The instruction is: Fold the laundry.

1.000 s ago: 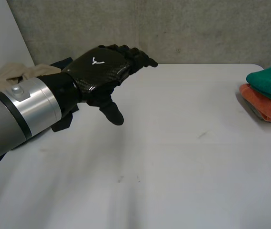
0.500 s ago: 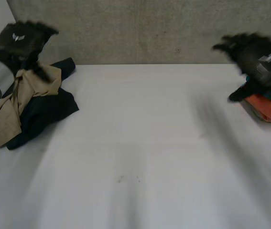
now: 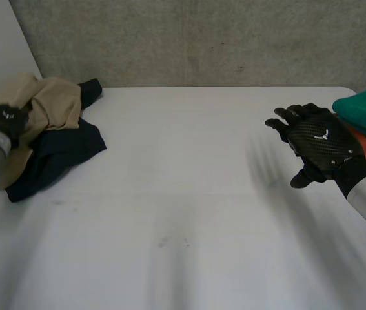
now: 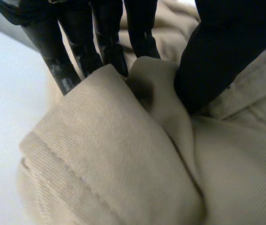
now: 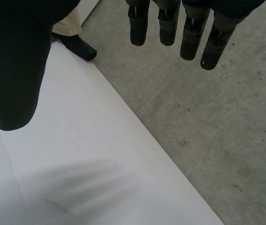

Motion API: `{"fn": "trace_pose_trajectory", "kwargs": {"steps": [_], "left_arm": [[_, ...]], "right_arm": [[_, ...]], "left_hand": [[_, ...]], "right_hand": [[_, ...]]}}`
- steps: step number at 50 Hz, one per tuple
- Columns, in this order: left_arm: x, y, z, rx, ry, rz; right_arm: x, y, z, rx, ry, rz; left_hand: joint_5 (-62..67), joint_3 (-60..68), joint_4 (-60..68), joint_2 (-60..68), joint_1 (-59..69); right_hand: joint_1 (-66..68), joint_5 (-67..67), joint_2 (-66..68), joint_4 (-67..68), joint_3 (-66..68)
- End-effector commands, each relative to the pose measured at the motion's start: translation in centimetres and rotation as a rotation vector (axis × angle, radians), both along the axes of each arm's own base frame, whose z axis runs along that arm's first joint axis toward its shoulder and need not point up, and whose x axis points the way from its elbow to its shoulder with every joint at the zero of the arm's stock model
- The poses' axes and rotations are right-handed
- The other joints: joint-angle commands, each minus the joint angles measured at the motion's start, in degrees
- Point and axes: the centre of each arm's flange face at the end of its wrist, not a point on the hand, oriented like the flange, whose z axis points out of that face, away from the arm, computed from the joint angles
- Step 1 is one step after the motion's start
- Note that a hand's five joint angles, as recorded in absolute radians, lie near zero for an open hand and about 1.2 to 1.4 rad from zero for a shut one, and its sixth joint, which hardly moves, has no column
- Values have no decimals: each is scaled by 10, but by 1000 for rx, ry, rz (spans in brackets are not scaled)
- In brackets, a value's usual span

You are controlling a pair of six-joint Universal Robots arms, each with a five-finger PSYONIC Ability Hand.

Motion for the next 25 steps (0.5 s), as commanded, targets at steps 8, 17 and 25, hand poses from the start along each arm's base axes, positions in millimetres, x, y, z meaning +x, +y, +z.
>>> {"fn": "trace_pose_trajectory", "kwargs": {"steps": [8,17,25], "left_arm": [[-184,152,140,-364,295,-430],[-275,274,48,26,386,-747],[-269,284,63,76,381,-738]], "right_arm": [[-18,-12,16,-56,-8,-105],[-24,-18,20,-68,-12,-171],[-23,-19,19,-64,-11,-170]], "left_hand": [[176,157,122,144,161],[-446,-465,-500,-478,-461],[-524,-543,-578,-556,-539]], "right_hand": [[-13,-32,-25,-32,-18],[-13,-32,-25,-32,-18],[-13,-32,-25,-32,-18]]}}
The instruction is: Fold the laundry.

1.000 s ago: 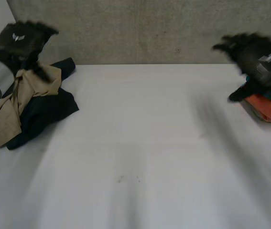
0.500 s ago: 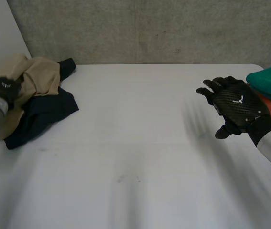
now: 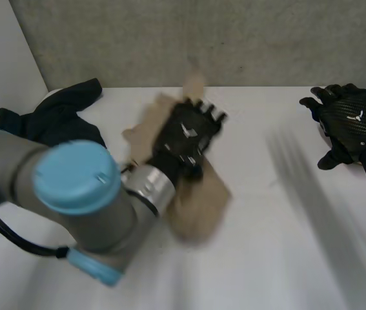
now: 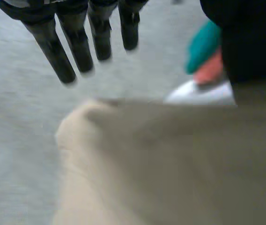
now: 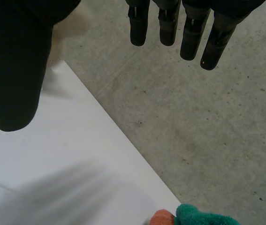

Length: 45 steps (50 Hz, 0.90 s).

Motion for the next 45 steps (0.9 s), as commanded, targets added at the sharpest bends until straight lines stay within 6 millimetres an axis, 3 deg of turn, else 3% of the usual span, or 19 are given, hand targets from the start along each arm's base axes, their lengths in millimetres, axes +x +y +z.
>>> {"fn": "trace_pose_trajectory", "kwargs": {"steps": [1,5,10,13,17,20,26,35,40,43,44,45], "left_arm": [[16,-3,26,5,-2,43],[43,-32,44,-16,28,142],[77,-70,43,8,41,260],[90,-84,40,31,45,302],[104,-100,25,97,13,302],[112,-114,4,169,-23,247],[112,-122,-22,251,-57,157],[106,-135,-56,265,-133,127],[100,-134,-73,246,-201,104],[96,-132,-78,246,-210,95],[92,-130,-79,242,-211,89],[91,-129,-80,244,-211,86]], "right_arm": [[2,0,-1,5,-2,7],[3,3,-2,38,-5,17],[6,14,-5,160,-5,31],[21,32,-5,259,-1,89],[43,56,-9,368,5,170],[66,72,-28,478,4,239],[90,97,-56,567,37,285],[112,105,-90,539,76,298],[123,106,-103,501,95,299],[127,105,-109,477,105,284],[128,104,-111,472,108,280],[130,102,-112,457,112,276]], "left_hand": [[-65,-64,-59,-56,-23],[-65,-64,-59,-56,-23],[-65,-63,-59,-56,-22],[-63,-62,-57,-54,-20],[-60,-58,-54,-51,-17],[-53,-52,-47,-44,-10],[-48,-47,-42,-39,-5],[-26,-25,-20,-17,17],[165,166,171,174,208],[340,341,346,349,383],[465,467,471,475,508],[512,513,518,521,554]], "right_hand": [[-13,-32,-25,-32,-18],[-13,-32,-25,-32,-18],[-13,-32,-25,-32,-18],[-13,-32,-25,-32,-18],[-13,-32,-25,-32,-18],[-13,-32,-25,-32,-18],[-10,-30,-23,-30,-16],[22,2,9,2,16],[64,44,51,44,58],[179,160,167,160,174],[226,207,214,207,221],[322,303,310,302,316]]}}
